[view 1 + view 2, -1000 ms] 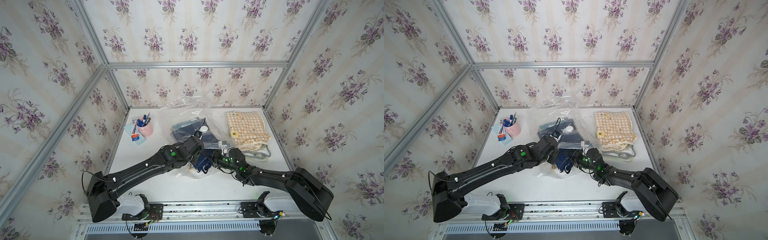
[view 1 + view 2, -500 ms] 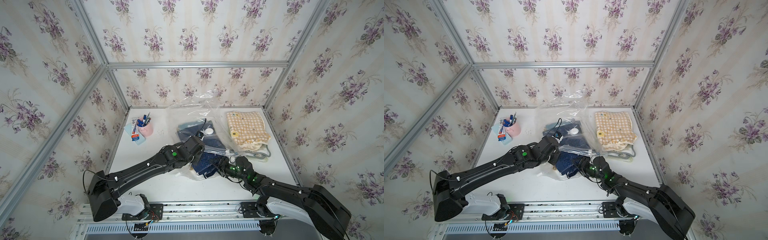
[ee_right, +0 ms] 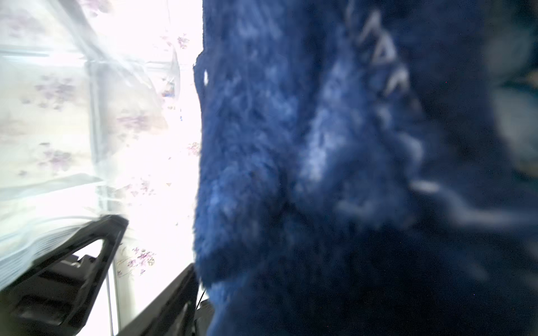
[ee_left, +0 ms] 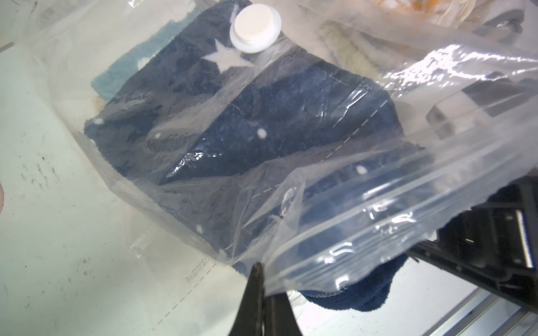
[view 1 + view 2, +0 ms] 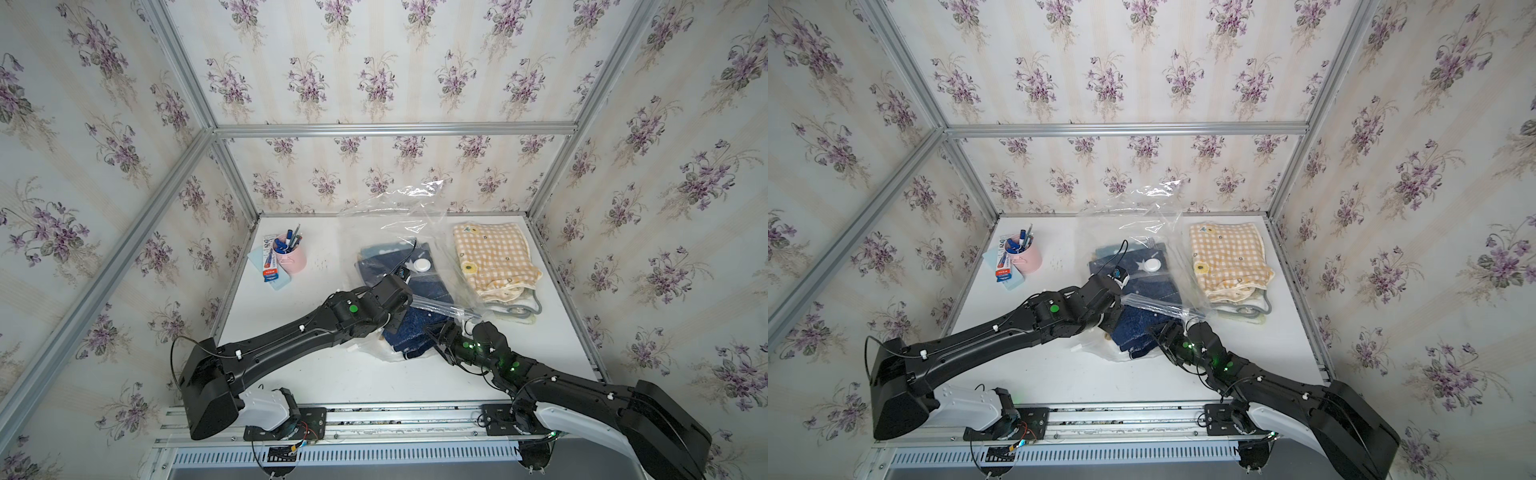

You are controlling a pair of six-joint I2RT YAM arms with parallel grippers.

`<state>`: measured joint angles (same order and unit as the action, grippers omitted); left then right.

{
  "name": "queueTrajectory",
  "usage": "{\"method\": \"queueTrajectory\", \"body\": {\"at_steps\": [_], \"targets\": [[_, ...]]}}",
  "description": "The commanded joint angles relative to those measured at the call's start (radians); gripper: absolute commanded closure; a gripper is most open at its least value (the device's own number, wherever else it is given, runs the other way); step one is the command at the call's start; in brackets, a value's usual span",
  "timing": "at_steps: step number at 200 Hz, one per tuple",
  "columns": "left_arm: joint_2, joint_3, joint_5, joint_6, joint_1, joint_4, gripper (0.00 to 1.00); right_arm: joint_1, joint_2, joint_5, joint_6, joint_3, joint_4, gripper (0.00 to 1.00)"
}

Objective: Take the blanket out of the vacuum bag
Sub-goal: Take out the blanket from the vacuum bag.

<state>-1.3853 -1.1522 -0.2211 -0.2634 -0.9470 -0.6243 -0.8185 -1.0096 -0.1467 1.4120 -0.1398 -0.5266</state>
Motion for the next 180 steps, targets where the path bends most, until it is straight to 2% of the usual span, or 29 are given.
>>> {"method": "queueTrajectory", "body": {"at_steps": [1,33,67,105,143,165,180], "targets": [[0.0,0.002,0.001,-0.026,-0.003,0.033,1.0,-0.049,-0.067,0.098,0.054,-0.027,-0.095,0.17],[-0.001,0.007,0.001,-0.037,-0.007,0.037,1.0,-0.095,-0.193,0.199,0.114,-0.035,-0.229,0.17],[0.005,0.019,0.003,-0.042,-0.013,0.043,1.0,-0.113,-0.227,0.276,0.132,-0.034,-0.308,0.2],[0.008,0.02,0.002,-0.039,-0.013,0.049,1.0,-0.114,-0.239,0.3,0.115,-0.075,-0.27,0.36],[0.009,-0.002,0.007,-0.034,-0.014,0.043,1.0,-0.111,-0.295,0.297,0.102,-0.104,-0.274,0.4],[0.017,-0.006,0.006,-0.034,-0.015,0.035,1.0,-0.111,-0.311,0.286,0.086,-0.118,-0.286,0.49],[0.025,-0.006,0.004,-0.031,-0.015,0.033,1.0,-0.112,-0.311,0.286,0.062,-0.136,-0.272,0.61]]}}
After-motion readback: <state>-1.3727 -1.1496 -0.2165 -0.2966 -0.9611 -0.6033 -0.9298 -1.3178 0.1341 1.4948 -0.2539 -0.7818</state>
